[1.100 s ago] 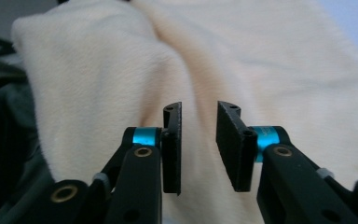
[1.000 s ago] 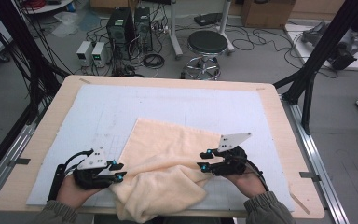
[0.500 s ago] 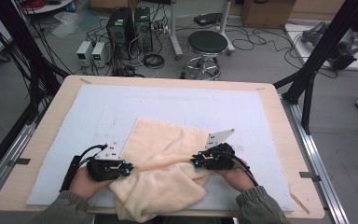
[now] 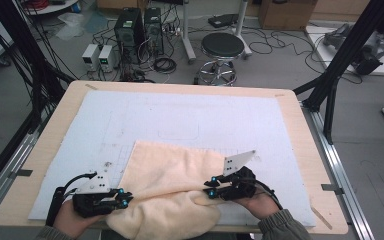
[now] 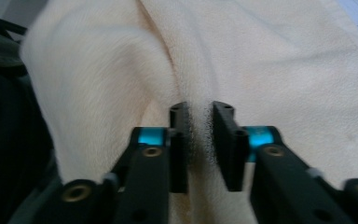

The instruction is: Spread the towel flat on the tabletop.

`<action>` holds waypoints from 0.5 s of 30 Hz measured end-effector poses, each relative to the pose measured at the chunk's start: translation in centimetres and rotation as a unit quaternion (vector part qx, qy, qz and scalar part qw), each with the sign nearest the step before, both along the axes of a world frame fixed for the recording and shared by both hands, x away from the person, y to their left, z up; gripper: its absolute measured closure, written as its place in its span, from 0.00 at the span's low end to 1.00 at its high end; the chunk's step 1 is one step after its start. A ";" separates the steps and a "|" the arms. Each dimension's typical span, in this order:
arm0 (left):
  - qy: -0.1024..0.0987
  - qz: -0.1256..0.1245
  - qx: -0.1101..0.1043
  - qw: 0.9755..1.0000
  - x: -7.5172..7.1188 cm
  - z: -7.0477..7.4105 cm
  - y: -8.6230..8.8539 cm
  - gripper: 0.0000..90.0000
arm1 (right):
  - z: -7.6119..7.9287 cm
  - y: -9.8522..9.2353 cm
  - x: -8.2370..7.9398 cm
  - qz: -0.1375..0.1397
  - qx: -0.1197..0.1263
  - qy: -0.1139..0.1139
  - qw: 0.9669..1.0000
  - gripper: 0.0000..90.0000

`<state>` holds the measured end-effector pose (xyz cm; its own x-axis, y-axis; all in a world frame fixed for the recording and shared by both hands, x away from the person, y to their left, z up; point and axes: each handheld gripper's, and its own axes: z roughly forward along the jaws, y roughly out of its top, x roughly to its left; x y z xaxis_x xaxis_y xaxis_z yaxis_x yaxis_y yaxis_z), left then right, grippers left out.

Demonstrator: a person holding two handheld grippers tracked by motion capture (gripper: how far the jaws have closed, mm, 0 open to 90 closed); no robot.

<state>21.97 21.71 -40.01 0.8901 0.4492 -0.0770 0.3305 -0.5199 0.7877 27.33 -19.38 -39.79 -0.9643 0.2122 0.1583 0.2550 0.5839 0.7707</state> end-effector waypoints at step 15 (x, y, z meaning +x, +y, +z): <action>-0.016 0.072 0.024 0.997 8.1 -1.6 -1.4 0.55 | -0.6 -1.7 5.3 -0.126 -0.028 -0.034 0.991 0.55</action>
